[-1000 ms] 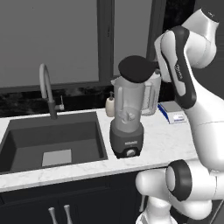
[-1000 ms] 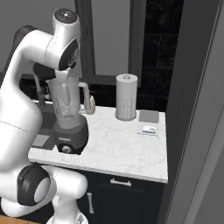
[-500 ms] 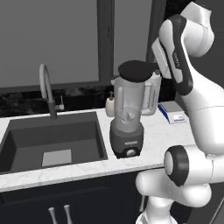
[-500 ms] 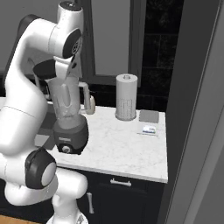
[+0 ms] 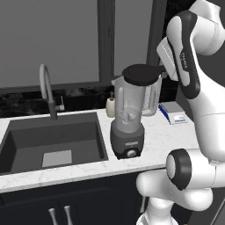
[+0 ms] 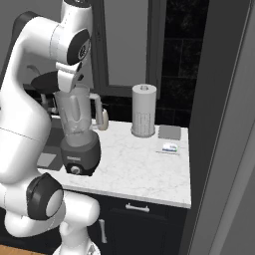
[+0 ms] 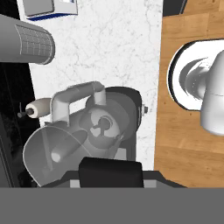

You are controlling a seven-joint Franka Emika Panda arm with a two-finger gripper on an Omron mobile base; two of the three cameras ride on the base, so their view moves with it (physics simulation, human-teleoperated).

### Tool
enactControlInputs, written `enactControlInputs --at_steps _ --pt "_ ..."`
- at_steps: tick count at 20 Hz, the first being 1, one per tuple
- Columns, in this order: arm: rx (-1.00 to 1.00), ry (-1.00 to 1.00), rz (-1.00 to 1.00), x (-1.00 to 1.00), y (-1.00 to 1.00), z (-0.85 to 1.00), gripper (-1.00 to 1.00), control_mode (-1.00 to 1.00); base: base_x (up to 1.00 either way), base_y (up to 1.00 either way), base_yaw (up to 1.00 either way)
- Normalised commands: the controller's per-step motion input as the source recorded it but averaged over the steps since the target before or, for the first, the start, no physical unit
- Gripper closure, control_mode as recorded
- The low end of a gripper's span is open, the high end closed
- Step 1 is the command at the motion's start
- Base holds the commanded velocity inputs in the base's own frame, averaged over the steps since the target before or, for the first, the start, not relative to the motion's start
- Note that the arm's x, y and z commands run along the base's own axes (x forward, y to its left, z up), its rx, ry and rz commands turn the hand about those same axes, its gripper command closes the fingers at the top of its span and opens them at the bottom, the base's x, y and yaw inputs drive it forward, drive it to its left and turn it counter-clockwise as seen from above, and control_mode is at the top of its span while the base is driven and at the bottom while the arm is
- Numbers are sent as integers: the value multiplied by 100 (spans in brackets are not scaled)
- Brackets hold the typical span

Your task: Close the lid blender by securely placing the lid on top.

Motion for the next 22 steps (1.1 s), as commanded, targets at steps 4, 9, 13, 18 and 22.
enactControlInputs --at_steps 4,9,13,18,22 --pt "0 -1 0 -57 -4 0 100 -100 0 0 0" --pt "0 0 0 -6 -5 0 100 -100 0 0 0" --pt "0 0 0 21 -12 0 100 -100 0 0 0" --pt "0 2 1 37 -4 0 100 -100 0 0 0" --pt "0 6 1 30 0 -3 100 -100 0 0 0"
